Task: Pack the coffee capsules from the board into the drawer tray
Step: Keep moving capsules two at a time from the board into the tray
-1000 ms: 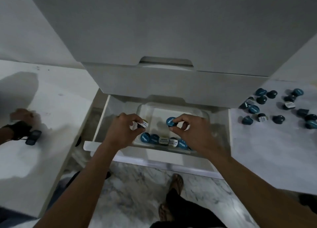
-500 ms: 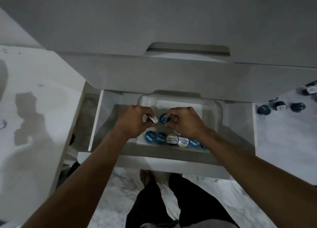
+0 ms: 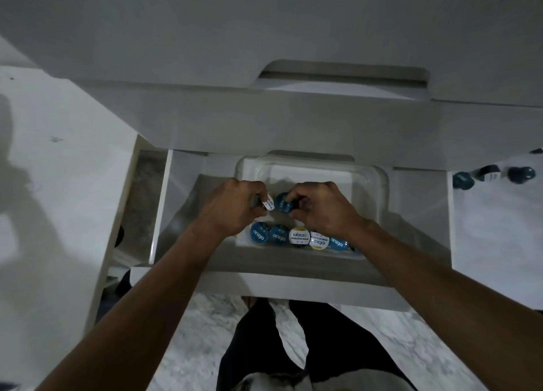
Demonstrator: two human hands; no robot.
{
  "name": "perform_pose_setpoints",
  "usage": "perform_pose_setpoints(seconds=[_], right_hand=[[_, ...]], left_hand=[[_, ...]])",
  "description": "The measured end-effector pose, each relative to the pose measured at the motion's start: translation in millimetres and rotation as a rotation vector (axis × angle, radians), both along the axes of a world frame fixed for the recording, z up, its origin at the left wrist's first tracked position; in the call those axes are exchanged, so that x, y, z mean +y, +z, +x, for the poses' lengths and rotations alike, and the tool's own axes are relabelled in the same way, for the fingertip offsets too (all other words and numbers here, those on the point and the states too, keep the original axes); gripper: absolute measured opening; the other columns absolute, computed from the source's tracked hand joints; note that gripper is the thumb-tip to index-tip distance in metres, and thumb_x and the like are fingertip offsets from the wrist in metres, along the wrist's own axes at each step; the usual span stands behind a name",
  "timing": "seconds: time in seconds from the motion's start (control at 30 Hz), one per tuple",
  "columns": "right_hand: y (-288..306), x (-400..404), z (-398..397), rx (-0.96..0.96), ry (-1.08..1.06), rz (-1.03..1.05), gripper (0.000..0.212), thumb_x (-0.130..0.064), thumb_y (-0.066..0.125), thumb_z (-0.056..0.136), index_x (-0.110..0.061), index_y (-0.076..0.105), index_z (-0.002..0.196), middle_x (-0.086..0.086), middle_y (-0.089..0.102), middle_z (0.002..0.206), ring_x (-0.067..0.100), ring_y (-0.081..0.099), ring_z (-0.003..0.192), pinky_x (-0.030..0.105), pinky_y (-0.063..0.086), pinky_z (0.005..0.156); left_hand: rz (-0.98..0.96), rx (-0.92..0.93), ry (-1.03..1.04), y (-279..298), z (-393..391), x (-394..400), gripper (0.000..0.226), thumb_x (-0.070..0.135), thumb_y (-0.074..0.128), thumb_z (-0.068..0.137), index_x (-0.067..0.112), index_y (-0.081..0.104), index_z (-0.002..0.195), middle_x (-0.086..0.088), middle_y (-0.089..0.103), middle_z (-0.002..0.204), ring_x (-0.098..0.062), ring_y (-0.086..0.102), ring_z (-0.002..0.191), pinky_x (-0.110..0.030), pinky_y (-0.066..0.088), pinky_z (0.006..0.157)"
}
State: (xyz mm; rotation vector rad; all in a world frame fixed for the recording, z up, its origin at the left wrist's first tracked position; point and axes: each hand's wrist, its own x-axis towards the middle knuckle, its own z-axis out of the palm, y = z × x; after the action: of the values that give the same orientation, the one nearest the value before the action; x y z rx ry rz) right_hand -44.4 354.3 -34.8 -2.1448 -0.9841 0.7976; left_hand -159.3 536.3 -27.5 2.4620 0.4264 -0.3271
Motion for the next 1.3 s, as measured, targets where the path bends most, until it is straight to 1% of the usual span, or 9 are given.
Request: perform_pose_setpoints(seconds=[0.1,0.23,0.37,0.47,0.53,0.67,0.87,1.07,1.3], right_hand=[[-1,-1,3,0.009,0.024,0.005,0.027,-0.004,0.078,0.074,-0.017,0.074,0.098,-0.004,0.072,0.092,0.01,0.065,0.079,0.029,0.056,0.078],[0,-2,7,0.034,0.056,-0.033,0.03,-0.006,0.074,0.077,-0.022,0.073,0.102,-0.007,0.073,0.094,0.006,0.065,0.084,0.023,0.055,0.079],[2,-1,6,0.094,0.067,-0.03,0.029,-0.005,0.073,0.078,-0.022,0.074,0.101,-0.011,0.071,0.092,0.004,0.065,0.083,0.021,0.056,0.077],[0,2,4,0.113,0.063,-0.035,0.026,-0.006,0.074,0.078,-0.021,0.074,0.1,-0.01,0.072,0.092,0.004,0.065,0.083,0.024,0.056,0.079],[-1,3,2,0.118,0.055,-0.029,0.025,-0.005,0.074,0.078,-0.02,0.074,0.099,-0.008,0.072,0.091,0.006,0.065,0.082,0.026,0.056,0.079],[-2,5,0,0.125,0.067,-0.037,0.024,-0.005,0.073,0.078,-0.021,0.075,0.096,-0.007,0.072,0.088,0.008,0.066,0.08,0.027,0.056,0.076],[-2,6,-2,0.132,0.069,-0.04,0.023,-0.008,0.072,0.078,-0.022,0.074,0.096,-0.008,0.072,0.086,0.007,0.065,0.08,0.026,0.056,0.075],[-2,3,-3,0.142,0.075,-0.038,0.023,-0.011,0.073,0.079,-0.025,0.073,0.098,-0.005,0.072,0.089,0.008,0.064,0.079,0.028,0.056,0.075],[5,-4,1,0.112,0.042,0.001,0.025,-0.011,0.072,0.082,-0.019,0.069,0.105,-0.007,0.07,0.097,0.003,0.063,0.084,0.017,0.05,0.076]], left_hand=[[0.006,0.043,-0.031,1,-2,2,0.019,0.026,0.079,0.076,0.027,0.065,0.089,0.001,0.069,0.078,-0.012,0.059,0.061,-0.038,0.057,0.072],[0.04,0.101,-0.067,5,-3,7,0.023,0.022,0.073,0.076,0.026,0.068,0.097,-0.001,0.07,0.097,-0.016,0.059,0.083,-0.039,0.054,0.082],[0.025,0.129,-0.068,10,-3,8,0.029,0.021,0.067,0.076,0.029,0.068,0.104,0.002,0.068,0.098,-0.01,0.051,0.076,-0.036,0.054,0.083],[0.016,0.103,-0.045,5,-3,7,0.018,0.031,0.065,0.082,0.032,0.066,0.1,0.003,0.069,0.102,-0.015,0.058,0.091,-0.038,0.052,0.089],[0.036,0.085,-0.04,3,-2,5,0.01,0.034,0.066,0.084,0.031,0.065,0.094,0.002,0.07,0.1,-0.019,0.06,0.095,-0.04,0.051,0.088],[0.034,0.074,-0.056,3,1,5,0.01,0.031,0.071,0.082,0.03,0.064,0.089,0.002,0.07,0.095,-0.019,0.063,0.093,-0.041,0.053,0.084],[0.04,0.082,-0.067,2,0,6,0.012,0.032,0.07,0.082,0.034,0.063,0.092,0.002,0.069,0.099,-0.018,0.062,0.095,-0.041,0.053,0.083],[0.065,0.069,-0.057,3,-3,6,0.012,0.034,0.069,0.08,0.034,0.063,0.091,0.009,0.07,0.094,-0.012,0.062,0.08,-0.038,0.054,0.079],[0.084,0.063,-0.069,7,-1,4,0.015,0.035,0.068,0.082,0.034,0.064,0.097,0.008,0.071,0.097,-0.013,0.062,0.076,-0.04,0.054,0.079]])
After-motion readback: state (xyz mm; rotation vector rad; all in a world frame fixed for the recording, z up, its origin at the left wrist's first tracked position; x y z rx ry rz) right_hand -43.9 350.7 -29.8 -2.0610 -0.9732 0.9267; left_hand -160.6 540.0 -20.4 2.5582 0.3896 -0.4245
